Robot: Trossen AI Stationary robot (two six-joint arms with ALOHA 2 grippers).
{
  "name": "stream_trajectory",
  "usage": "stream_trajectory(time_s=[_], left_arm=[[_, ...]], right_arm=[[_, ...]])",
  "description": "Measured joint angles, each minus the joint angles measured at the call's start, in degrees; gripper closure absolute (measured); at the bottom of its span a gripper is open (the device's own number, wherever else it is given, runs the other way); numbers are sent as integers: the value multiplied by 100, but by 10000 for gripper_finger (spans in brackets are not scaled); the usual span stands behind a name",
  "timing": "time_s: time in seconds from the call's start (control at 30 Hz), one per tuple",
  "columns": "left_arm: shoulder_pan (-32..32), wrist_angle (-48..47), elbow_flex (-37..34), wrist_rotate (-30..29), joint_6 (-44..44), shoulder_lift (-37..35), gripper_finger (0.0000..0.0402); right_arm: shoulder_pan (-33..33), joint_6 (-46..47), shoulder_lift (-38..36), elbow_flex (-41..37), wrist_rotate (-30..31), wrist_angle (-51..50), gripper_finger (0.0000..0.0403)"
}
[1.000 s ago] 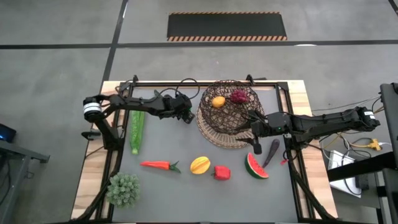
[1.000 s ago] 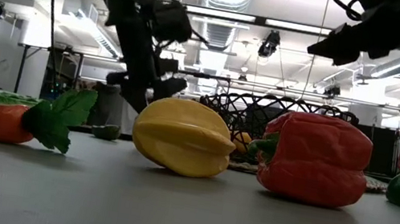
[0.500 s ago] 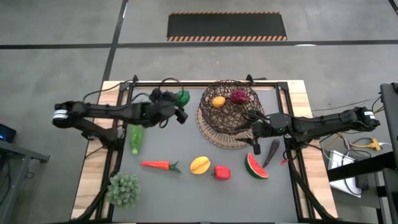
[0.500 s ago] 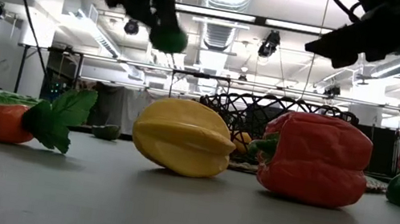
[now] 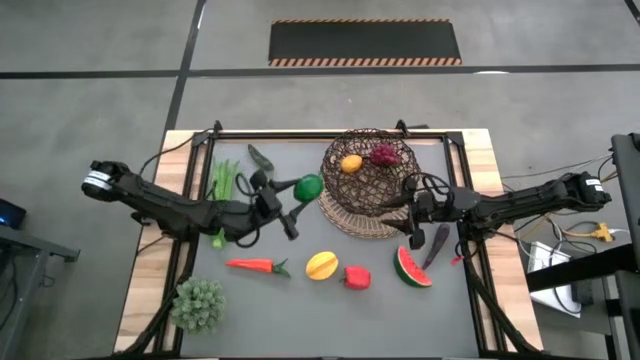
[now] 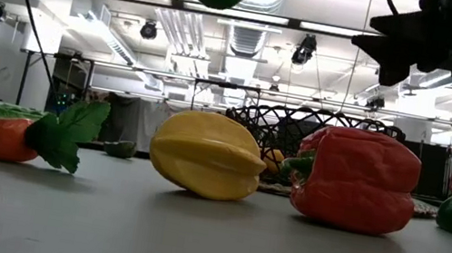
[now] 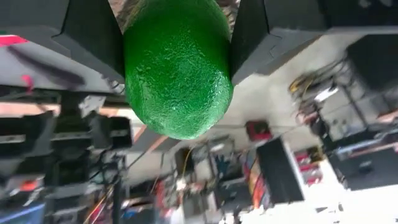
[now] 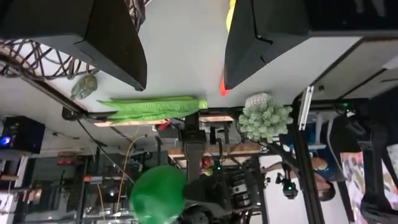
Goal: Build produce basket
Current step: Put the green lime into the basket
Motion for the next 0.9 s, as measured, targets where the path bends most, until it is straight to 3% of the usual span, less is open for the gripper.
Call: stream_trajectory(time_s=[0.23,0.4,0.67,0.9], left_arm=[[-6,2104,-845,944,218,390,166],[-12,3288,-968,1525,617,978,166],[-8,3852,-886,1790,809,1560,166],[-8,3848,-704,1810,811,1725,166]], right_arm=[[2,-101,325,390,3,3,202],[2,-604,887,966,-12,19,202],[2,-765,1655,1827,-366,-121,198],[12,-1170,2280,2509,-454,-673,156]])
